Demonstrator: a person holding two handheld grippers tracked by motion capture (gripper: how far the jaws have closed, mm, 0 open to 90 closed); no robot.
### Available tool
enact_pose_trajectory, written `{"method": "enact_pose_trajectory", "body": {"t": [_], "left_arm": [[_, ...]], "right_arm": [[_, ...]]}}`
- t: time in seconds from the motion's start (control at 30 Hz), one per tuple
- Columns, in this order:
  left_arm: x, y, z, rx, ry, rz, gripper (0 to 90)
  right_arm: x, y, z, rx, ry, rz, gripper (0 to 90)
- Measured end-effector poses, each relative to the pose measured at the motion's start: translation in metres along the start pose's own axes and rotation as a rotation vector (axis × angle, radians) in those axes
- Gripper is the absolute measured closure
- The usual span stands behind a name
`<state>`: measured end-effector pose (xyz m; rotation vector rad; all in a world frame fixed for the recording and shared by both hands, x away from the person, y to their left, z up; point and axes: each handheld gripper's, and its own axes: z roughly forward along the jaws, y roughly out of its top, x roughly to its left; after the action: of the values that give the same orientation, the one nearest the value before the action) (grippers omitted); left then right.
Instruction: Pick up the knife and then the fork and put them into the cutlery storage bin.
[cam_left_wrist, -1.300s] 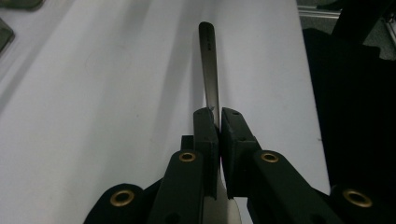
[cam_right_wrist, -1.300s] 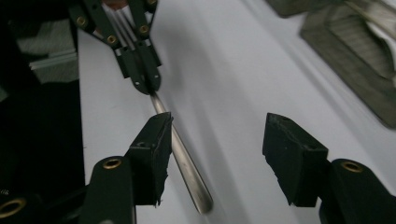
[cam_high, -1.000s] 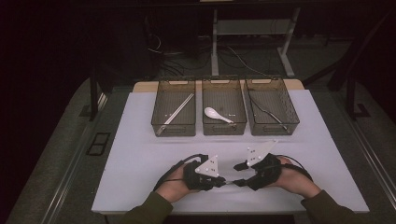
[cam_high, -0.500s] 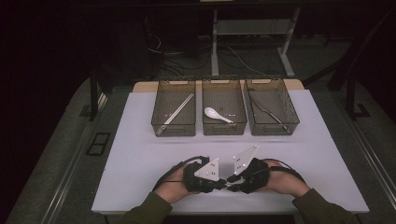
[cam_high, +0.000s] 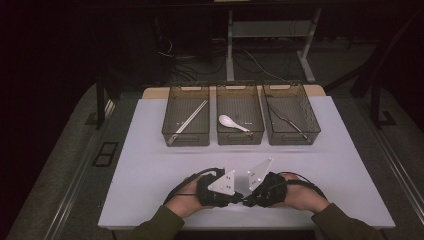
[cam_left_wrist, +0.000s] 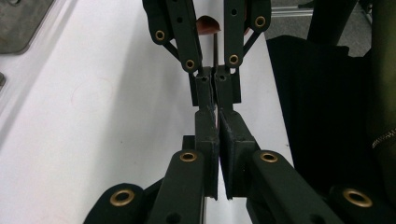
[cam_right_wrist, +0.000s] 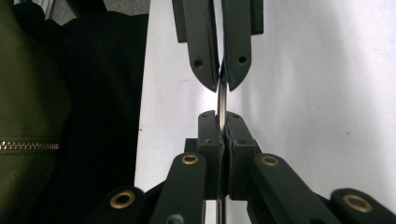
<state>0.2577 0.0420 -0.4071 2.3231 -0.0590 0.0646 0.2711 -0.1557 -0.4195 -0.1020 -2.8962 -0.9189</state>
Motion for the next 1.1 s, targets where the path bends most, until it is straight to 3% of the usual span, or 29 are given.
{"method": "enact_pose_trajectory", "body": {"t": [0.1, 0.2, 0.23, 0.37, 0.57, 0.8, 0.97, 1.1], "left_arm": [[0.002, -0.003, -0.002, -0.014, 0.015, -0.022, 72.2], [0.003, -0.006, -0.008, -0.050, 0.032, -0.073, 62.7], [0.006, -0.008, -0.011, -0.059, 0.043, -0.073, 59.5], [0.009, -0.022, -0.026, -0.150, 0.086, -0.189, 48.2], [0.009, -0.051, -0.049, -0.214, 0.188, -0.295, 36.9], [0.009, -0.077, -0.058, -0.214, 0.304, -0.388, 21.0], [0.006, -0.084, -0.060, -0.195, 0.357, -0.447, 10.4], [0.005, -0.088, -0.061, -0.191, 0.375, -0.489, 0.7]], "right_arm": [[-0.003, -0.001, -0.002, 0.007, -0.019, -0.016, 87.0], [-0.006, -0.004, -0.006, -0.004, -0.033, 0.006, 87.0], [-0.007, -0.006, -0.007, -0.007, -0.036, 0.013, 87.0], [-0.012, -0.013, -0.012, -0.007, -0.079, 0.046, 86.9], [-0.021, -0.029, -0.024, -0.014, -0.134, 0.115, 86.9], [-0.030, -0.044, -0.044, -0.038, -0.214, 0.193, 86.9], [-0.035, -0.048, -0.056, -0.067, -0.283, 0.259, 86.9], [-0.039, -0.050, -0.067, -0.108, -0.316, 0.313, 86.9]]}}
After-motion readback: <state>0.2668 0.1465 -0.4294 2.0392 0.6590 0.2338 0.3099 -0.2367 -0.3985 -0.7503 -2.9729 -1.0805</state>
